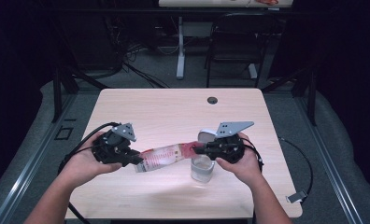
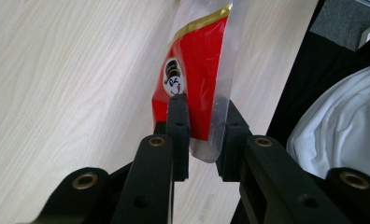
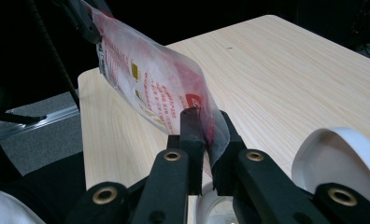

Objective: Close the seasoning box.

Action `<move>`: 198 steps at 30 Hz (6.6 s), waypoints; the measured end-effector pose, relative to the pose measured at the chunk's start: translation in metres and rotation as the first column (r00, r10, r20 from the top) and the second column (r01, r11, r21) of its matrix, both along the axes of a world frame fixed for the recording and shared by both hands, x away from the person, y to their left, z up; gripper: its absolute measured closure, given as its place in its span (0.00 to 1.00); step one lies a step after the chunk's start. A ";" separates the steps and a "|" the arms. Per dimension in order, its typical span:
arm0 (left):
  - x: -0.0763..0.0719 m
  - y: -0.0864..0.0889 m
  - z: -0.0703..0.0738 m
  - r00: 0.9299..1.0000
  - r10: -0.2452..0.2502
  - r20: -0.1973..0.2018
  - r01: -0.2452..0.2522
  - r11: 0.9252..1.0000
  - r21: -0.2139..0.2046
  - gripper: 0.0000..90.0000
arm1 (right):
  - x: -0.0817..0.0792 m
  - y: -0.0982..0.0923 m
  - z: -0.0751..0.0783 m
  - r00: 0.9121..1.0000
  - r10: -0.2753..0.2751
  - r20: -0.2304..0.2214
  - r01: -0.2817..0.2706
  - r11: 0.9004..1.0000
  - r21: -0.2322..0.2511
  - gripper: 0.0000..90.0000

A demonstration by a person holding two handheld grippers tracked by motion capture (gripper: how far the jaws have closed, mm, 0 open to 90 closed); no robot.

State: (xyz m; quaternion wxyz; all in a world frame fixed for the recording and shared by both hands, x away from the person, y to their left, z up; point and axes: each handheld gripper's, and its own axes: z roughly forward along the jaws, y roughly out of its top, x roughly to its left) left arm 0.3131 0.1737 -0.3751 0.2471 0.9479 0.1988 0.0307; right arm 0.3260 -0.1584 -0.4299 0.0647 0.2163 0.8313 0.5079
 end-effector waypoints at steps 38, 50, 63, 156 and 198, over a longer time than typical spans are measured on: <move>-0.001 -0.008 0.015 1.000 -0.018 0.004 0.018 1.000 0.017 0.88 | 0.001 -0.005 0.001 1.000 0.010 -0.017 -0.010 1.000 -0.026 0.95; -0.001 -0.011 0.021 1.000 -0.023 0.006 0.022 0.999 0.023 0.88 | 0.000 -0.005 0.001 1.000 0.012 -0.018 -0.013 0.999 -0.038 0.95; 0.001 -0.014 0.025 1.000 -0.030 0.010 0.029 0.999 0.030 0.89 | 0.001 -0.007 0.002 1.000 0.011 -0.020 -0.012 0.999 -0.038 0.95; 0.022 -0.042 0.055 0.997 -0.071 0.043 0.072 0.997 -0.007 0.92 | 0.003 -0.026 -0.006 0.997 -0.048 -0.053 0.046 0.999 -0.028 0.95; 0.023 -0.040 0.057 0.997 -0.066 0.033 0.067 0.997 -0.031 0.92 | 0.002 -0.024 -0.005 0.997 -0.036 -0.064 0.033 0.999 -0.043 0.95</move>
